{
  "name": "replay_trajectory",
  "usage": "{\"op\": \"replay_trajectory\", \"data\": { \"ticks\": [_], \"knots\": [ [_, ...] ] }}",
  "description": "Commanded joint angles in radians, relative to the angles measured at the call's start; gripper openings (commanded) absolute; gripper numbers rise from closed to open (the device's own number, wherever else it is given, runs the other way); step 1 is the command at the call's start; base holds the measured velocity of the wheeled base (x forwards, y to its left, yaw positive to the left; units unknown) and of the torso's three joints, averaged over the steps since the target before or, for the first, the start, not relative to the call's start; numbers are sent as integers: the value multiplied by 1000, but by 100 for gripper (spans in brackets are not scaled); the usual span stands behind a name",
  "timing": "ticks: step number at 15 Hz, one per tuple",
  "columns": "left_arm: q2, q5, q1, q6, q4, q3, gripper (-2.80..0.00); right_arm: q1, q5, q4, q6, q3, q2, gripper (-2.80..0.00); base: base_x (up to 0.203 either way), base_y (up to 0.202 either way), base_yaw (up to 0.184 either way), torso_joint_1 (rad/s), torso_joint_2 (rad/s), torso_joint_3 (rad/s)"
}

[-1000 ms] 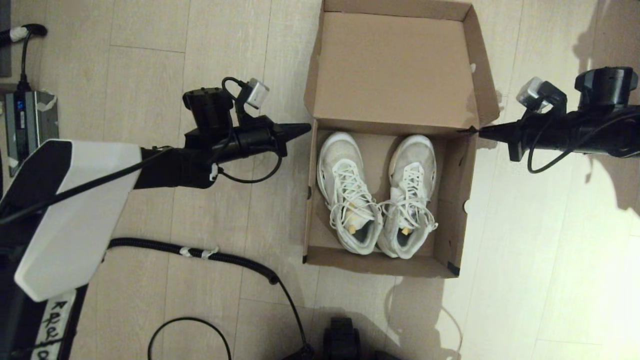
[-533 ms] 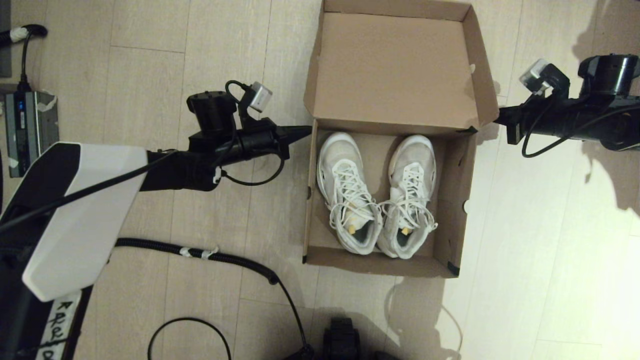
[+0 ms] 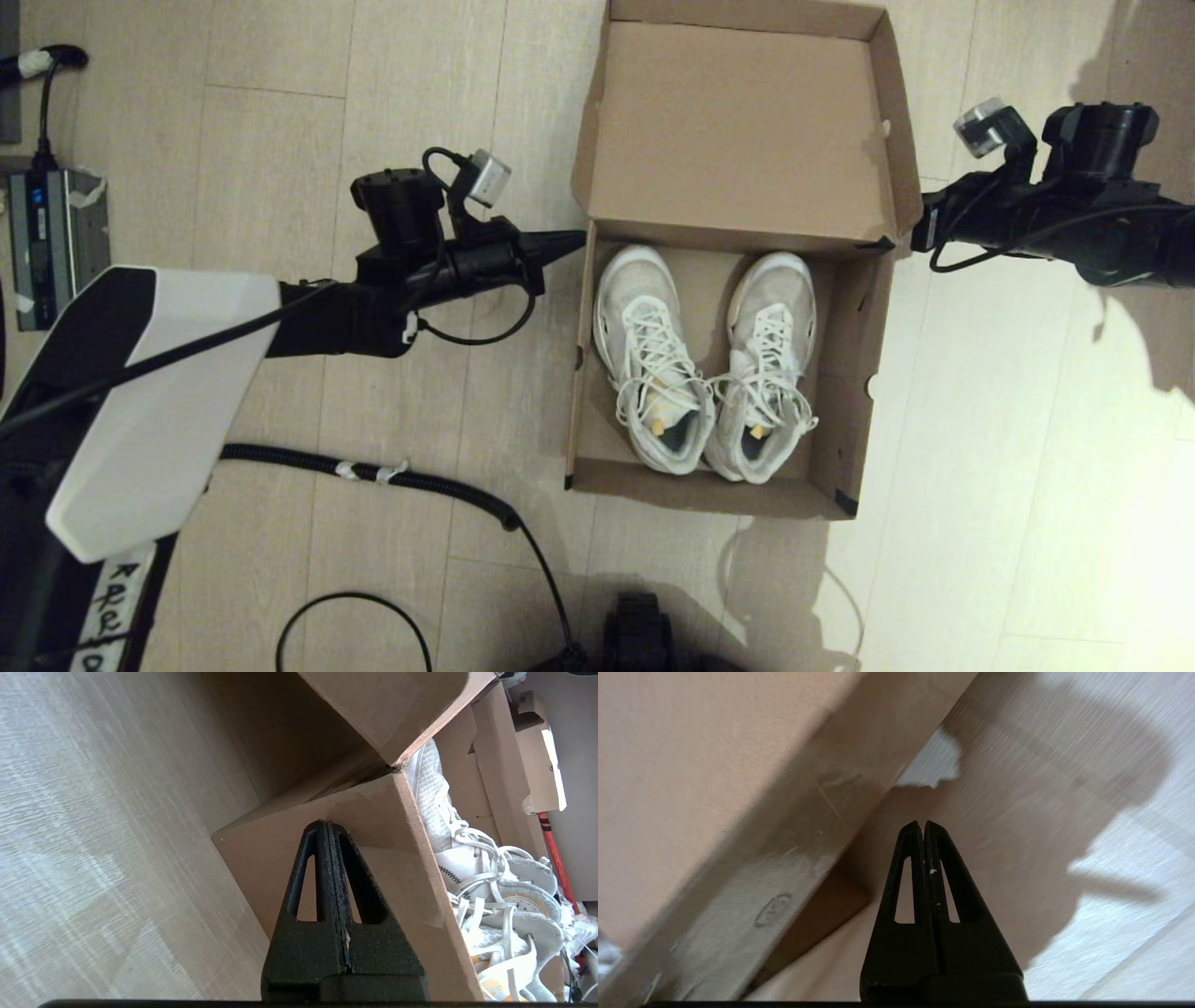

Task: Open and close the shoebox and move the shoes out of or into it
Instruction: Close the shoe box

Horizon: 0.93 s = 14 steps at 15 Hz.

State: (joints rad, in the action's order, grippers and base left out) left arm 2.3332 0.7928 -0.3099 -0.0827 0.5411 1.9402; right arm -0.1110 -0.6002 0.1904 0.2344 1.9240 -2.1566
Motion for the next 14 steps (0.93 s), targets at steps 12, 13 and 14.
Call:
{"op": "replay_trajectory", "data": {
  "ticks": [12,13,14],
  "knots": [
    [29,-7,-46,128,-7,-11,-280,2,139,-1,-302,-175,-13,-280,0,0,0,0,0,0],
    [32,-7,-44,134,-6,-22,-280,3,144,3,-303,-212,-8,-280,0,0,0,0,0,0],
    [31,-7,-44,137,-4,-37,-280,3,147,23,-306,-238,-4,-280,0,0,0,0,0,0]
  ]
}}
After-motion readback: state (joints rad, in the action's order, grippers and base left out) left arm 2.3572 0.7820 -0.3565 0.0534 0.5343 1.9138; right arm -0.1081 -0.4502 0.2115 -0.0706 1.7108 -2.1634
